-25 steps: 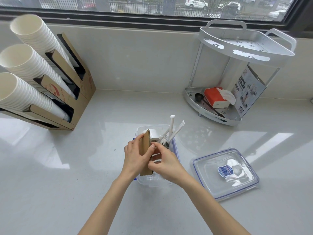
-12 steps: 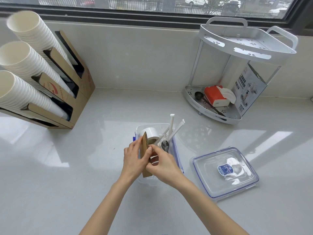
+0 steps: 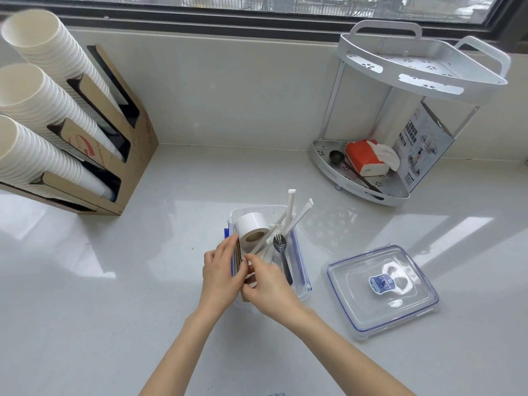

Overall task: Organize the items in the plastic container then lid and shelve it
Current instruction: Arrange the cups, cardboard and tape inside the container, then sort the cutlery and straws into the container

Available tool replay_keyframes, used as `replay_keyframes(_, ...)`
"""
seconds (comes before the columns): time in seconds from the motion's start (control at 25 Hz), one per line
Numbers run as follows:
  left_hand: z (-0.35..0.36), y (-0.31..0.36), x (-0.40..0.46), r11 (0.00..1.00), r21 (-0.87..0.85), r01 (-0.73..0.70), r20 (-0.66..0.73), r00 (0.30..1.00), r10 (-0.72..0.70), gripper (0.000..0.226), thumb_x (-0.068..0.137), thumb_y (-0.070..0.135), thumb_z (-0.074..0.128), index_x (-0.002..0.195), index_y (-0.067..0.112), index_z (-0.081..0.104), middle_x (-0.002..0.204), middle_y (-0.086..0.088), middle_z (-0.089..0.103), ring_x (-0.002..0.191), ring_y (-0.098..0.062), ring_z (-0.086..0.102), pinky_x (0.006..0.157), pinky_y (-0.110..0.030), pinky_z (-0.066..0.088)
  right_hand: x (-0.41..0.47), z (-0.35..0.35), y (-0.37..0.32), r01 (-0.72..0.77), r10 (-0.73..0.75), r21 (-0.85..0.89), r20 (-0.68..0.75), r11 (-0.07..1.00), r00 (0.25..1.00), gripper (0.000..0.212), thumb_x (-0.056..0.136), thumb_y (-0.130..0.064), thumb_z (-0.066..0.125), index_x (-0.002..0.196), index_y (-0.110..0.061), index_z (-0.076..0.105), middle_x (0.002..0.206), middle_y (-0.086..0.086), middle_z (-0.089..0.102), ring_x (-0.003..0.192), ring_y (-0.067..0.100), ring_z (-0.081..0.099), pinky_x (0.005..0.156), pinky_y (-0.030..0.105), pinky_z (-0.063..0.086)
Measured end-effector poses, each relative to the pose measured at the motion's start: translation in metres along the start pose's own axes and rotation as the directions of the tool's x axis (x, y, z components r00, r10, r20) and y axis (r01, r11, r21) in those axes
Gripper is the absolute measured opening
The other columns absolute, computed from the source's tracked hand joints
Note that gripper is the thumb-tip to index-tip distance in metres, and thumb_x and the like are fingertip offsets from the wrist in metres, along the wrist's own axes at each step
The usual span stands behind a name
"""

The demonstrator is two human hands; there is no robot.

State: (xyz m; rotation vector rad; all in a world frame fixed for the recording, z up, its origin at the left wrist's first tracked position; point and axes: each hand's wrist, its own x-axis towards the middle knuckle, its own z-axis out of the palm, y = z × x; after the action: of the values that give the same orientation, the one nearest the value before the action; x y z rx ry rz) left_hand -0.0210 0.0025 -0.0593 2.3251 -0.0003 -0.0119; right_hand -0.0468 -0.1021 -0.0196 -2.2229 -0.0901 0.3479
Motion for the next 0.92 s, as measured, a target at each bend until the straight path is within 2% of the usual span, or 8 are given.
replay_keyframes(0.16, -0.001, -0.001, 0.0, 0.991, 0.128, -0.03, -0.021, 0.999, 0.033, 0.048, 0.088, 0.026, 0.048, 0.135, 0.017, 0.042, 0.146, 0.005, 0.039, 0.117, -0.026, 0.039, 0.097, -0.029, 0.032, 0.004, 0.008, 0.004, 0.02, -0.019, -0.057, 0.01, 0.998, 1.0, 0.043, 0.079, -0.005, 0.052, 0.122, -0.005, 0.047, 0.113, 0.015, 0.062, 0.1, 0.03, 0.06, 0.088, 0.039, 0.048)
replay_keyframes(0.28, -0.003, -0.001, 0.0, 0.99, 0.141, -0.029, -0.007, 1.0, 0.031, 0.044, 0.089, 0.02, 0.052, 0.132, 0.018, 0.045, 0.147, 0.006, 0.038, 0.117, -0.027, 0.038, 0.097, -0.031, 0.032, 0.002, 0.003, 0.008, 0.046, -0.046, -0.023, 0.006, 0.999, 0.999, 0.043, 0.081, -0.006, 0.052, 0.124, -0.008, 0.049, 0.113, 0.013, 0.059, 0.096, 0.024, 0.059, 0.086, 0.027, 0.045)
replay_keyframes(0.44, -0.005, 0.002, 0.002, 0.988, 0.151, -0.018, -0.001, 1.0, 0.019, 0.047, 0.086, 0.026, 0.057, 0.131, 0.019, 0.046, 0.144, 0.005, 0.04, 0.12, -0.025, 0.036, 0.098, -0.031, 0.031, 0.006, -0.023, 0.01, 0.015, -0.004, 0.098, -0.117, 0.995, 0.993, 0.03, 0.089, -0.012, 0.051, 0.118, -0.01, 0.056, 0.091, -0.001, 0.057, 0.07, 0.006, 0.053, 0.065, 0.002, 0.039)
replay_keyframes(0.52, -0.007, 0.009, 0.004, 0.99, 0.142, -0.026, -0.024, 0.999, 0.029, 0.048, 0.086, 0.026, 0.057, 0.131, 0.016, 0.046, 0.141, 0.001, 0.044, 0.123, -0.024, 0.035, 0.099, -0.031, 0.03, 0.011, -0.039, 0.014, -0.048, 0.093, 0.201, -0.219, 0.978, 0.971, 0.022, 0.089, -0.012, 0.049, 0.109, -0.011, 0.058, 0.079, -0.007, 0.055, 0.069, 0.007, 0.054, 0.064, 0.006, 0.04)
replay_keyframes(0.6, -0.009, 0.017, 0.01, 0.988, 0.145, -0.053, -0.034, 0.998, 0.058, 0.049, 0.086, 0.025, 0.057, 0.132, 0.013, 0.044, 0.139, -0.002, 0.045, 0.125, -0.025, 0.034, 0.101, -0.032, 0.03, 0.017, -0.055, 0.02, -0.124, 0.223, 0.311, -0.306, 0.942, 0.926, 0.019, 0.089, -0.013, 0.049, 0.107, -0.009, 0.054, 0.075, -0.009, 0.053, 0.077, 0.017, 0.055, 0.068, 0.019, 0.042)
replay_keyframes(0.72, -0.009, 0.032, 0.026, 0.979, 0.17, -0.109, 0.014, 0.994, 0.108, 0.049, 0.088, 0.026, 0.053, 0.134, 0.012, 0.041, 0.14, -0.002, 0.044, 0.127, -0.024, 0.033, 0.102, -0.031, 0.029, 0.028, -0.074, 0.027, -0.185, 0.328, 0.378, -0.357, 0.907, 0.875, 0.036, 0.088, -0.016, 0.053, 0.122, -0.007, 0.043, 0.091, -0.001, 0.055, 0.083, 0.018, 0.052, 0.064, 0.015, 0.037)
replay_keyframes(0.84, -0.002, 0.045, 0.045, 0.95, 0.263, -0.165, 0.106, 0.984, 0.142, 0.048, 0.09, 0.032, 0.049, 0.134, 0.015, 0.041, 0.141, 0.002, 0.044, 0.128, -0.022, 0.032, 0.1, -0.032, 0.028, 0.044, -0.082, 0.034, -0.264, 0.361, 0.321, -0.298, 0.91, 0.884, 0.055, 0.086, -0.021, 0.059, 0.134, -0.008, 0.036, 0.124, 0.008, 0.051, 0.102, 0.024, 0.055, 0.086, 0.024, 0.041)
replay_keyframes(0.92, 0.003, 0.052, 0.056, 0.921, 0.333, -0.201, 0.166, 0.974, 0.152, 0.048, 0.09, 0.035, 0.046, 0.134, 0.016, 0.041, 0.14, 0.004, 0.045, 0.129, -0.021, 0.031, 0.1, -0.032, 0.027, 0.053, -0.083, 0.036, -0.266, 0.346, 0.289, -0.278, 0.92, 0.896, 0.055, 0.084, -0.022, 0.061, 0.132, -0.009, 0.039, 0.131, 0.012, 0.048, 0.112, 0.027, 0.054, 0.093, 0.031, 0.041)
